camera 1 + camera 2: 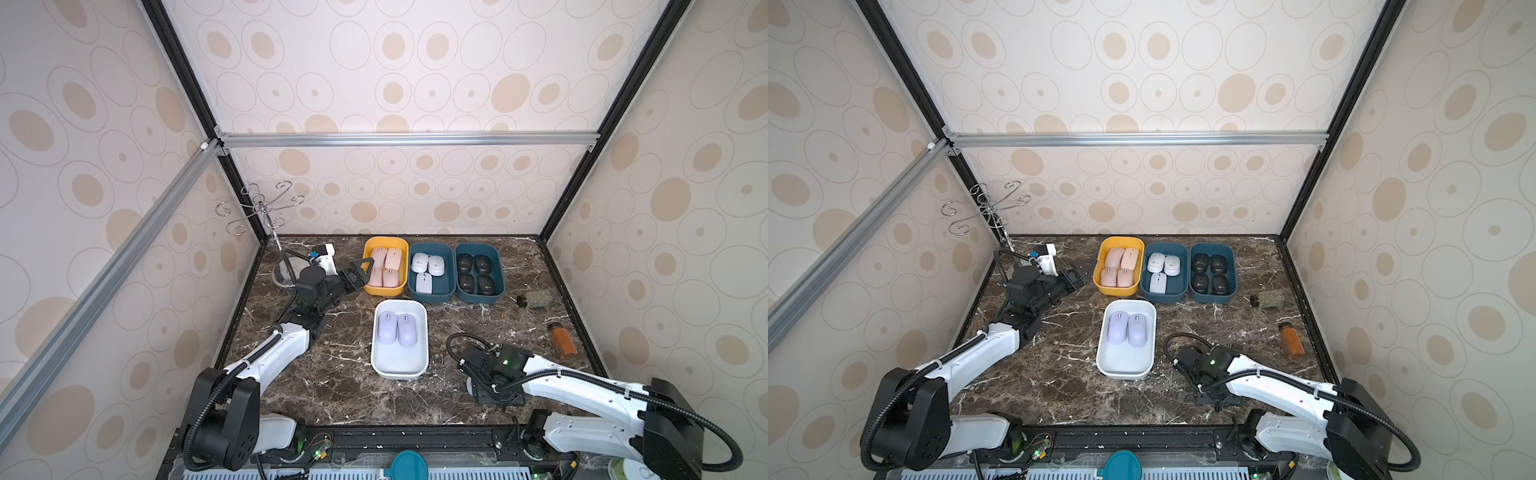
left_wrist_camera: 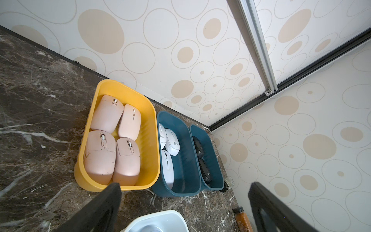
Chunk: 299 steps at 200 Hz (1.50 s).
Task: Place the mice by color into the storage box
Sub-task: Pick up the mouse from the center of the board.
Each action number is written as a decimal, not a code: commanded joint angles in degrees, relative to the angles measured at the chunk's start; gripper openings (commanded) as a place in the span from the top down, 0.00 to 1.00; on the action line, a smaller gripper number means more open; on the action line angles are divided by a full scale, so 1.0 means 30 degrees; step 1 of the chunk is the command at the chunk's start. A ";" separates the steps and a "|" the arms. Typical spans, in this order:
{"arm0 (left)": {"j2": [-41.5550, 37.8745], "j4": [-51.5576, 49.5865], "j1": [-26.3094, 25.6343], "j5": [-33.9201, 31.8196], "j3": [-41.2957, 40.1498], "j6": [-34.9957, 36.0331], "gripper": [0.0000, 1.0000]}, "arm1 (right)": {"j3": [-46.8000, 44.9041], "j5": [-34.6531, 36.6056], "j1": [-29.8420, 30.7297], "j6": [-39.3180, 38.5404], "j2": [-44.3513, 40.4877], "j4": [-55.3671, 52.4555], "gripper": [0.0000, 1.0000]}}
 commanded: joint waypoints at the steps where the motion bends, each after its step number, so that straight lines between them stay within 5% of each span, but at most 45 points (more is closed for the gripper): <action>1: -0.0017 0.0487 -0.0080 0.0202 0.0174 -0.0128 0.00 | -0.0093 0.0522 -0.0254 -0.0051 0.0761 0.1300 0.14; 36: -0.0081 0.0444 -0.0091 -0.0032 0.0103 -0.0044 0.00 | 0.0308 0.1363 -0.2662 -0.1064 0.1681 0.2642 0.09; 111: 0.0009 0.0376 -0.0105 -0.0175 0.0101 -0.0015 0.00 | -0.0332 -0.0965 -0.9608 -0.3541 0.2156 0.6767 0.09; 158: 0.0070 0.0370 -0.0087 -0.0126 0.0104 -0.0008 0.00 | -0.0562 -0.2017 -1.0943 -0.4477 0.2457 0.7847 0.21; 188: 0.0140 0.0297 -0.0076 -0.0107 0.0130 0.0000 0.00 | -0.0342 -0.3287 -1.1030 -0.5383 0.2519 0.7898 0.41; 241: 0.0173 0.0137 -0.0091 -0.0207 0.0229 0.0142 0.00 | 0.0246 -0.2714 -1.0254 -0.5786 0.1332 0.6459 0.50; 299: -0.0366 -0.0359 0.0167 -0.1211 0.0134 0.0566 0.00 | 0.5954 -0.0265 -0.3918 -0.3588 0.1794 0.4073 0.51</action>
